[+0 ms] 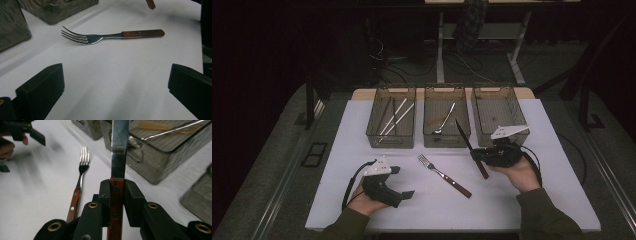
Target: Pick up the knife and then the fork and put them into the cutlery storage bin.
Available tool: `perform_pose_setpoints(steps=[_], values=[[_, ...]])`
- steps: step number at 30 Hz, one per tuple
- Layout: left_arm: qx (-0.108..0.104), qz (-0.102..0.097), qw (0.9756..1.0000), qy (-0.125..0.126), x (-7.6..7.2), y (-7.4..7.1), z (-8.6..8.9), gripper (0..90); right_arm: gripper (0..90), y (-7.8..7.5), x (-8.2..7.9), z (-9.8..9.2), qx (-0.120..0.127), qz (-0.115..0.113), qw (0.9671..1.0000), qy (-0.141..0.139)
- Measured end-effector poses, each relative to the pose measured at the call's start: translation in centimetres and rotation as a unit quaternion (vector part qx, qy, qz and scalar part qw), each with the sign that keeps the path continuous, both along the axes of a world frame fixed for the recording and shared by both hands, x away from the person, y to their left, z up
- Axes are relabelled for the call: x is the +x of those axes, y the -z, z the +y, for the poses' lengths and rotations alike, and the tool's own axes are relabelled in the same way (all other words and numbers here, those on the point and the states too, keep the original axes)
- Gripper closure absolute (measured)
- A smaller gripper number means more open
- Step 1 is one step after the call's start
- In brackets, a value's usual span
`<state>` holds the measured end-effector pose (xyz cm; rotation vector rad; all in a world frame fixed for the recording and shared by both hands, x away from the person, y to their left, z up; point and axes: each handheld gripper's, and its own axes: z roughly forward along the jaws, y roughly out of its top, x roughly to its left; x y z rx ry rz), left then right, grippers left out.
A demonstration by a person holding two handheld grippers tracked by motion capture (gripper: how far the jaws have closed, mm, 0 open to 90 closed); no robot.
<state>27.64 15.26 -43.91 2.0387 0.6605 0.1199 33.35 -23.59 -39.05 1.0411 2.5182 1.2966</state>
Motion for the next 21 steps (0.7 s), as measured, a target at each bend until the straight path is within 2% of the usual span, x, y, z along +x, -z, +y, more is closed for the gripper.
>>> perform_pose_setpoints(steps=[7,14,21], values=[[0.002,-0.004,1.0,-0.001,0.0,0.0,0.0,0.0,76.7,-0.6,0.2,-1.8,0.017,-0.013,0.9992,0.033],[0.006,-0.007,1.0,-0.002,0.0,0.0,-0.1,0.0,76.8,-1.4,0.3,-3.5,0.032,-0.03,0.9966,0.07],[0.002,-0.009,0.9999,-0.007,0.0,-0.1,0.1,0.0,76.8,-2.6,1.3,-4.7,0.024,-0.046,0.9932,0.104]])
